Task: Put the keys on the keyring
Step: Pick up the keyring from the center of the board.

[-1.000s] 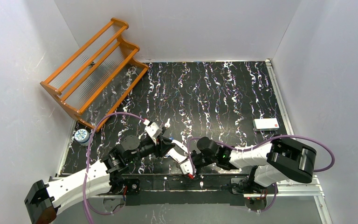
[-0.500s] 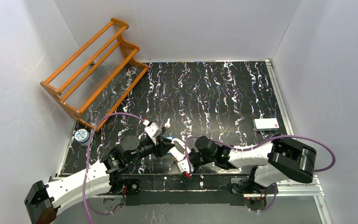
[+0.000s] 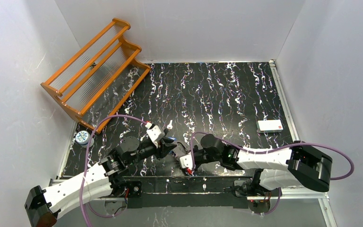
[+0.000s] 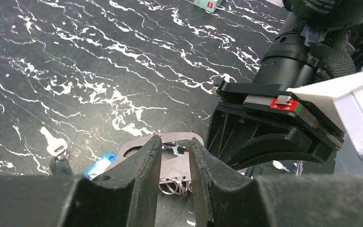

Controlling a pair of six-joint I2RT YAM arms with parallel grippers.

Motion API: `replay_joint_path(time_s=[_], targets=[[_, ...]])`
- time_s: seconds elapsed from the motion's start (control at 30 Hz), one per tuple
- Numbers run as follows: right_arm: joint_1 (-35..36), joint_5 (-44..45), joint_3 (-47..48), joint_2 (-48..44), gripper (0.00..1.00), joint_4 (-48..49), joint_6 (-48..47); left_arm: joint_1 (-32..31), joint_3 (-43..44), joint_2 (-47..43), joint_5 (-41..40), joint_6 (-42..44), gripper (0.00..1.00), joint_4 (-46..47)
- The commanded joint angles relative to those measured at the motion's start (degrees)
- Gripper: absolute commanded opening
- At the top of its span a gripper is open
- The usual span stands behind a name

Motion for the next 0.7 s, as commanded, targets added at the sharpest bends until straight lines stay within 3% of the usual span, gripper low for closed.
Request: replay_joint_path(time_s=[0.0, 0.4, 0.67], targets=[[-0.4, 0.9, 2.7, -0.4, 0.01, 0.6, 4.6, -0.1, 2.4, -0.4, 3.2, 4.8, 0.26, -0.2], [-9.1, -10.1, 4.2, 5.6, 0.01, 4.3, 21.3, -0.1, 0.1, -0.3, 4.0, 3.4, 0.26, 0.9], [-14.6, -17.5, 2.7, 1.1, 0.01, 9.7, 26.5, -0.1, -2.0, -1.1, 7.2, 5.1, 0.24, 3.1]])
